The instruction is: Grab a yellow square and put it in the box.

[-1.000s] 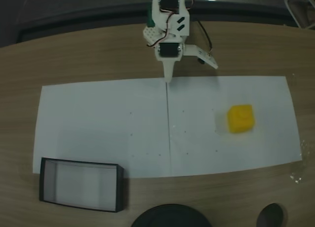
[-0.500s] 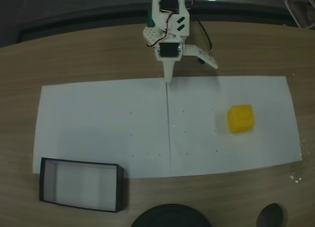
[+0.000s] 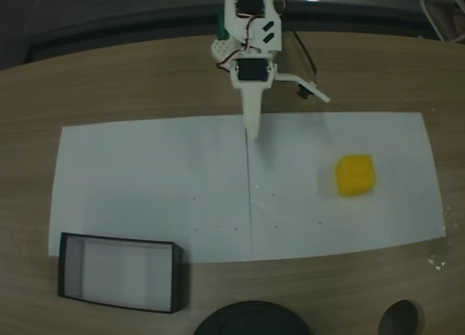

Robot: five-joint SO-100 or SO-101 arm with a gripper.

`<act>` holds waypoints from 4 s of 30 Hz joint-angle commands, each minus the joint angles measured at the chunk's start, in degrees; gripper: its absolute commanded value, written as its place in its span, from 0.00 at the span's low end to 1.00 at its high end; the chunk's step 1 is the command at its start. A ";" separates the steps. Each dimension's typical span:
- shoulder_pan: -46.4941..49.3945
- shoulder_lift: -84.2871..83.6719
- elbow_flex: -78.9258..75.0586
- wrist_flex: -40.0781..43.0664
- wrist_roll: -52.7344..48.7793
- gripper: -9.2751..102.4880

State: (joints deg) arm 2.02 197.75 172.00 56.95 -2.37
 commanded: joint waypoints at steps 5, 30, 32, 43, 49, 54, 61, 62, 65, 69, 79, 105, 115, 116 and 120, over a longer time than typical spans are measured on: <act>-7.82 -1.93 -16.96 3.87 0.09 0.28; -32.96 -94.75 -72.16 14.33 6.94 0.37; -34.63 -95.80 -75.94 16.70 7.38 0.37; -36.74 -107.49 -86.04 18.28 6.86 0.37; -36.21 -113.99 -90.18 17.93 7.29 0.37; -36.21 -116.81 -91.93 18.19 7.29 0.37; -36.12 -116.89 -92.02 18.28 6.86 0.37; -36.12 -116.98 -92.02 18.28 6.86 0.37; -35.07 -117.25 -92.02 18.46 6.86 0.37; -32.78 -117.51 -92.02 18.63 5.98 0.38; -30.85 -117.77 -91.23 18.81 5.10 0.39; -29.71 -120.50 -92.72 21.97 4.48 0.14; -3.25 -113.91 -120.76 29.00 -3.96 0.15; 0.53 -113.91 -123.75 28.48 -4.31 0.15; 13.80 -115.31 -132.28 24.61 -4.57 0.15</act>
State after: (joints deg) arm 9.76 78.40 46.85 84.11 -6.59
